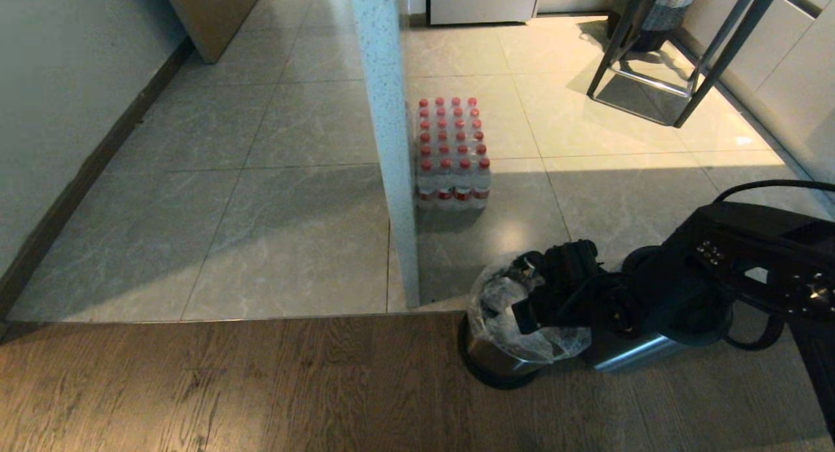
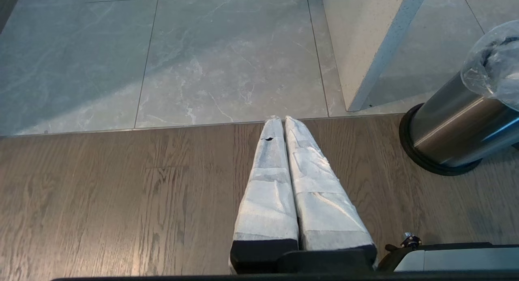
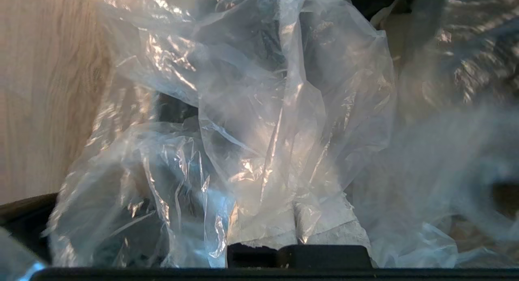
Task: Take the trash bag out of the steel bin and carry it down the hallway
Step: Pick up the trash bag
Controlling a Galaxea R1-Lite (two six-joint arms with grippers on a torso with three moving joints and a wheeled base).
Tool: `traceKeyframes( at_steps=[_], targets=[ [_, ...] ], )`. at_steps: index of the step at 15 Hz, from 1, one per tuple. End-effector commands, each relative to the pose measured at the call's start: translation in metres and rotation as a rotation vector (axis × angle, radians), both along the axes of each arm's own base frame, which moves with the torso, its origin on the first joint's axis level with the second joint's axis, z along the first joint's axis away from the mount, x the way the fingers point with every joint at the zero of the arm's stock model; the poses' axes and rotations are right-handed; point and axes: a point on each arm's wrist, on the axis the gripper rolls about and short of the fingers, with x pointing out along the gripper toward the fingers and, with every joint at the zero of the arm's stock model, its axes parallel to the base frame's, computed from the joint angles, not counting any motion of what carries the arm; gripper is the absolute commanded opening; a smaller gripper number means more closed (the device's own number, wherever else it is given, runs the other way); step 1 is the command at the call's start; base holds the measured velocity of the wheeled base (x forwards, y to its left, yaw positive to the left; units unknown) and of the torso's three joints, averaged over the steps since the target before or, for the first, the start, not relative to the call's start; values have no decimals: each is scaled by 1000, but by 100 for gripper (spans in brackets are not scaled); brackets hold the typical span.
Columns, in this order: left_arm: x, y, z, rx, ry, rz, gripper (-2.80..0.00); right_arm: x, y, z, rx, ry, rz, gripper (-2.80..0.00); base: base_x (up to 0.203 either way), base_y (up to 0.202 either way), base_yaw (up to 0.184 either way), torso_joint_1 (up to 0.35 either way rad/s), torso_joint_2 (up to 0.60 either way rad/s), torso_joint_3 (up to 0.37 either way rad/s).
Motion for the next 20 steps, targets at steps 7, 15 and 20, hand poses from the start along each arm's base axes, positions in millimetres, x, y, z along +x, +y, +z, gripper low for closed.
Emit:
traceKeyframes(
  at_steps=[7, 15, 20],
  targets=[
    [0, 0, 0, 0, 0, 0, -280, -63, -37, 132, 116, -205, -73, -280, 0, 0, 0, 0, 0, 0],
    [0, 0, 0, 0, 0, 0, -280, -186, -69, 205, 296, -341, -135, -280, 0, 0, 0, 0, 0, 0],
    [0, 0, 0, 0, 0, 0, -280, -232, -77, 234, 384, -440, -112, -280, 0, 0, 0, 0, 0, 0]
  ],
)
